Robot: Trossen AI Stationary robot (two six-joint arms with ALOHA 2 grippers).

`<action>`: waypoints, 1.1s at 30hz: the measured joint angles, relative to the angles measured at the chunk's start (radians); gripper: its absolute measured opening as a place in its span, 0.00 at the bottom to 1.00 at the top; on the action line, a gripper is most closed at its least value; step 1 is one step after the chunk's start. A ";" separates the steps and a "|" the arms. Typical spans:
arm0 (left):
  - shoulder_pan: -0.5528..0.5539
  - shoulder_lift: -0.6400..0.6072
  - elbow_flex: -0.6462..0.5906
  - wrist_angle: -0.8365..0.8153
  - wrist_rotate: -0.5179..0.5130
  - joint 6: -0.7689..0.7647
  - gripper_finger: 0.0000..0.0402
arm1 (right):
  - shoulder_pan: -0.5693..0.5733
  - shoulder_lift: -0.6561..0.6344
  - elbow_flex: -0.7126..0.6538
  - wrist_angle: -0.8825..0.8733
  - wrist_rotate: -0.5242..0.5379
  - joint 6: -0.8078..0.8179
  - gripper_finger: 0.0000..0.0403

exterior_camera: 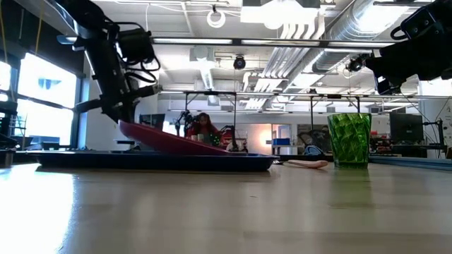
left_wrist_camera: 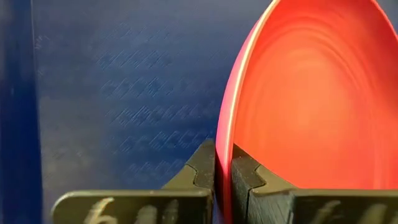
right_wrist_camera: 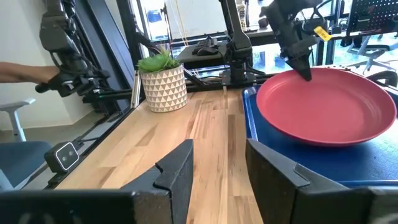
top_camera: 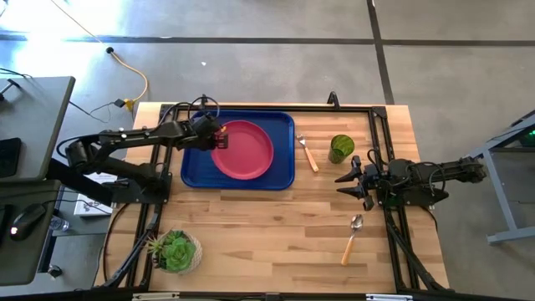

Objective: Pick and place plate/cup/fork/spoon on tray
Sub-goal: Put the pink plate on the blue serving tray

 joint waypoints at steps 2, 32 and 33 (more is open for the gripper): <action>0.009 0.000 -0.005 -0.004 0.006 0.014 0.00 | 0.000 0.000 0.000 0.000 0.000 0.000 0.34; 0.037 0.002 -0.084 0.034 0.018 0.037 0.13 | 0.000 0.000 0.000 0.000 0.000 0.000 0.34; 0.037 0.002 -0.084 0.034 0.016 0.037 0.14 | 0.000 0.000 0.000 0.000 0.000 0.000 0.34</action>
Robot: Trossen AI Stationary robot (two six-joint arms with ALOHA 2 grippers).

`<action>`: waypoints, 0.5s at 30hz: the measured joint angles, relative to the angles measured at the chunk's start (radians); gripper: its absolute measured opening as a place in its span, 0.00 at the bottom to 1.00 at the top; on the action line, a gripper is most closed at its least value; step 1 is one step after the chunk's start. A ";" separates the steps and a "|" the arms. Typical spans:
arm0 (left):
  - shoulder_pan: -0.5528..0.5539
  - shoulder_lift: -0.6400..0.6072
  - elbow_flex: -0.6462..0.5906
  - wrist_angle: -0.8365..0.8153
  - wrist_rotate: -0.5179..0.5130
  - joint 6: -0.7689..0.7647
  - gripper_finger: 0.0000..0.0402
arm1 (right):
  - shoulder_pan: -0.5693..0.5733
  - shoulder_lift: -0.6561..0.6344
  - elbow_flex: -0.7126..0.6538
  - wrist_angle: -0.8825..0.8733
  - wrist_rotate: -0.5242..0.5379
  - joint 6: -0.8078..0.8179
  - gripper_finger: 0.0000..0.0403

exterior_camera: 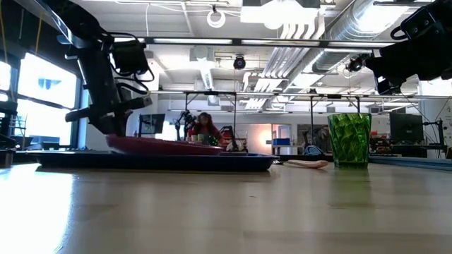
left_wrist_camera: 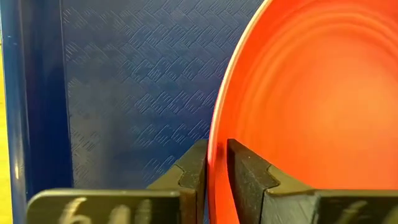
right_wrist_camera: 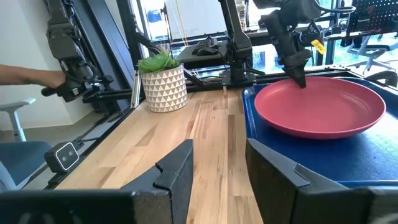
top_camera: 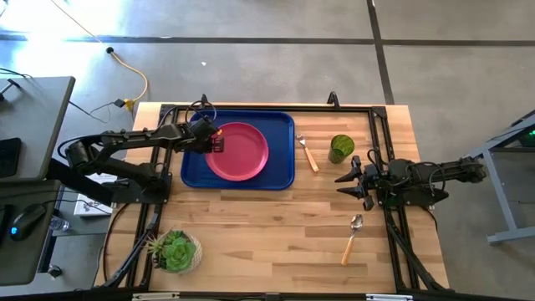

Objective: Pick and place plate/cup/fork/spoon on tray
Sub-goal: Put the pink plate on the blue serving tray, then put the green glass to the right side of the pink plate on the blue serving tray

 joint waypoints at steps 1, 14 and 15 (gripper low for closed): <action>0.000 0.000 0.000 0.000 -0.002 0.000 0.14 | 0.000 0.000 0.000 0.000 0.000 0.000 0.34; 0.000 0.000 0.018 0.003 -0.007 -0.001 0.17 | 0.000 0.000 0.000 0.000 0.000 0.000 0.34; 0.000 0.000 0.027 0.003 -0.007 0.004 0.17 | 0.000 0.000 0.000 0.000 0.000 0.000 0.34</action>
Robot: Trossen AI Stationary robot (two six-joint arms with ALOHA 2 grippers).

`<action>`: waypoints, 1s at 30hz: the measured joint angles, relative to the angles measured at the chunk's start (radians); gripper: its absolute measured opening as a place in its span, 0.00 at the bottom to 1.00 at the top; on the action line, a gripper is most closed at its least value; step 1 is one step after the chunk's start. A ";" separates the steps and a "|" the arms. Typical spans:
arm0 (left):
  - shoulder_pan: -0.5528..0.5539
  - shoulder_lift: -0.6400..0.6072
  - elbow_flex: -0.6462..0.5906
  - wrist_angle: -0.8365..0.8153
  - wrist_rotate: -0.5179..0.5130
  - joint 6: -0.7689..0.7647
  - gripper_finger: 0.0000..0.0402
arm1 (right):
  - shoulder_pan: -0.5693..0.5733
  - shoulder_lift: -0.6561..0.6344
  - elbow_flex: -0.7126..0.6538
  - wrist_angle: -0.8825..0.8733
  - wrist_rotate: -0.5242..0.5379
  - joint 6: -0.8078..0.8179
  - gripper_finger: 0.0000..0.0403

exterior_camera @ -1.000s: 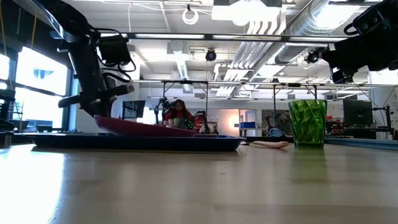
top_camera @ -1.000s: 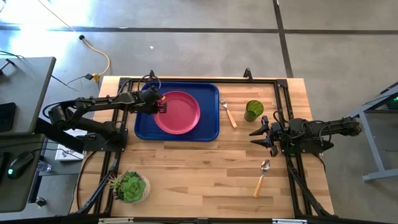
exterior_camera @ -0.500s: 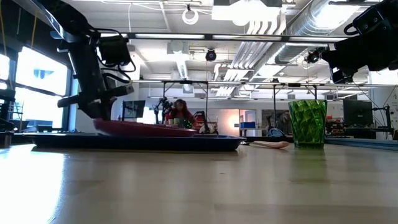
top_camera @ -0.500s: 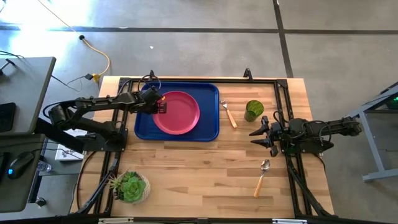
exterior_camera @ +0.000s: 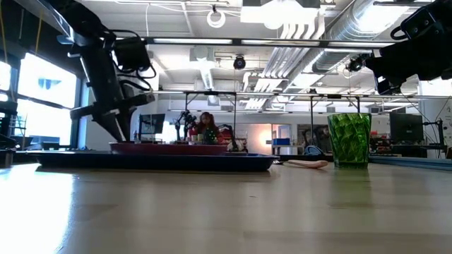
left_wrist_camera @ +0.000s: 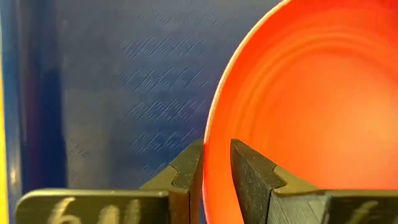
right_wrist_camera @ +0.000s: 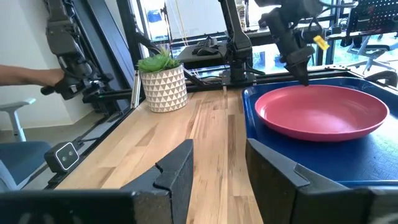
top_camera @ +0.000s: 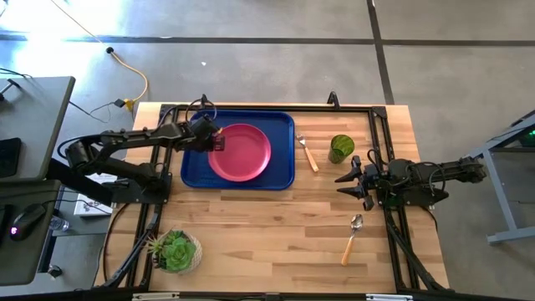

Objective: Pick and place plate/cup/fork/spoon on tray
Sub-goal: Put the green glass to the right side of the pink plate on the blue serving tray

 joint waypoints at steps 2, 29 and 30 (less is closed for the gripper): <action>0.000 0.000 0.024 0.000 0.000 0.022 0.17 | 0.000 0.000 0.000 0.000 0.000 0.000 0.34; -0.136 -0.002 0.498 -0.113 0.138 0.274 0.17 | 0.000 0.000 0.000 0.301 0.282 0.390 0.34; -0.157 -0.002 0.508 -0.113 0.138 0.276 0.17 | 0.000 0.000 0.000 0.337 0.308 0.379 0.34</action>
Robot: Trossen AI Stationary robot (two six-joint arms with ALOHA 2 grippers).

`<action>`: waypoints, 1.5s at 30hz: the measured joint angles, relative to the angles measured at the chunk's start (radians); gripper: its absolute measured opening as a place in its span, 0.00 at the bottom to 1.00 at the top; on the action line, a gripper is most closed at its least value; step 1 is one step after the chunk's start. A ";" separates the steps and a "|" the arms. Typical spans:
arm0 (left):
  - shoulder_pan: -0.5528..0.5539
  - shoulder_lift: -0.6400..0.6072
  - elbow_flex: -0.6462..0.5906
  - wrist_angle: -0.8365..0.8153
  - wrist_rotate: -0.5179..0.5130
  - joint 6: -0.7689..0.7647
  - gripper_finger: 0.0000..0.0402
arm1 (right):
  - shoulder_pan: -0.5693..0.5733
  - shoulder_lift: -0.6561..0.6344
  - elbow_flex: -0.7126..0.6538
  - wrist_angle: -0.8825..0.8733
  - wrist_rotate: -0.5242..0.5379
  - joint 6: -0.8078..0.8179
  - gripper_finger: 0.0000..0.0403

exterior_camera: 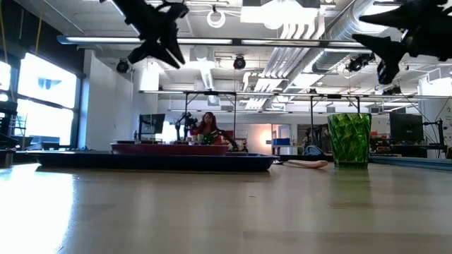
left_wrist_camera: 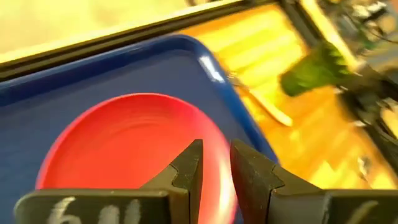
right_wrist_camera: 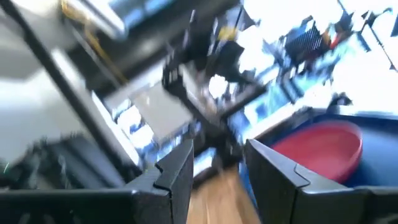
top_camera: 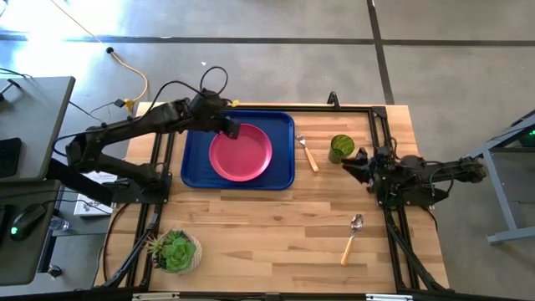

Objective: Pick and place plate/cup/fork/spoon on tray
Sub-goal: Put the green glass to the right side of the pink plate on the blue serving tray

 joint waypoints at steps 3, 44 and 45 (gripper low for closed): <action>-0.061 0.000 0.016 0.000 -0.013 0.009 0.17 | 0.000 0.000 0.000 0.127 0.087 -0.073 0.34; -0.192 0.000 0.017 -0.002 -0.032 0.243 0.17 | -0.186 0.908 0.904 -1.304 0.129 0.322 0.34; -0.192 0.000 0.017 -0.002 -0.032 0.255 0.17 | -0.210 0.925 0.904 -1.303 0.101 0.322 0.34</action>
